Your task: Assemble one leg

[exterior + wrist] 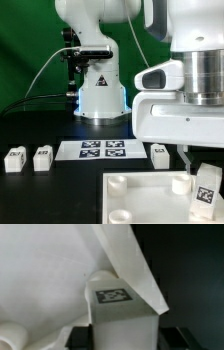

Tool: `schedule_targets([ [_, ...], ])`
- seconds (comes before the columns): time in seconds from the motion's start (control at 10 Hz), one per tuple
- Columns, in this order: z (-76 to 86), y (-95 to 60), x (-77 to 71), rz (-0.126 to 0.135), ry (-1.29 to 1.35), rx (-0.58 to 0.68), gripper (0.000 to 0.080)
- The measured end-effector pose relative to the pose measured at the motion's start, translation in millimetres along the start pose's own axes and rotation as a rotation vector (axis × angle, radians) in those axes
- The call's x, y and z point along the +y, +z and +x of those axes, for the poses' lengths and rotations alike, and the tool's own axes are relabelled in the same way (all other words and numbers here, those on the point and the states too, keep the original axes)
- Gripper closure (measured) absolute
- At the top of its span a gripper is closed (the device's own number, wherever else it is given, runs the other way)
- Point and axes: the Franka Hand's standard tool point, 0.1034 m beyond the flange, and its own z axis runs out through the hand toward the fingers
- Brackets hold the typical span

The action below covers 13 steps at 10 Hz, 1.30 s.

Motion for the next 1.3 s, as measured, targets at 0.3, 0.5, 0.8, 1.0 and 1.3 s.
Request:
schedule_targets([
  [0.3, 5.5, 0.5, 4.4, 0.057, 0.585, -0.010, 0.0499],
  [0.5, 1.3, 1.4, 3.1, 0.090, 0.878, -0.005, 0.0499],
  [0.8, 1.3, 1.5, 2.9, 0.100, 1.054, -0.018, 0.0415],
  [1.0, 1.0, 2.4, 3.1, 0.099, 0.982, -0.015, 0.0243],
  [1.3, 0.7, 6.8, 6.7, 0.084, 0.619, 0.003, 0.0154],
])
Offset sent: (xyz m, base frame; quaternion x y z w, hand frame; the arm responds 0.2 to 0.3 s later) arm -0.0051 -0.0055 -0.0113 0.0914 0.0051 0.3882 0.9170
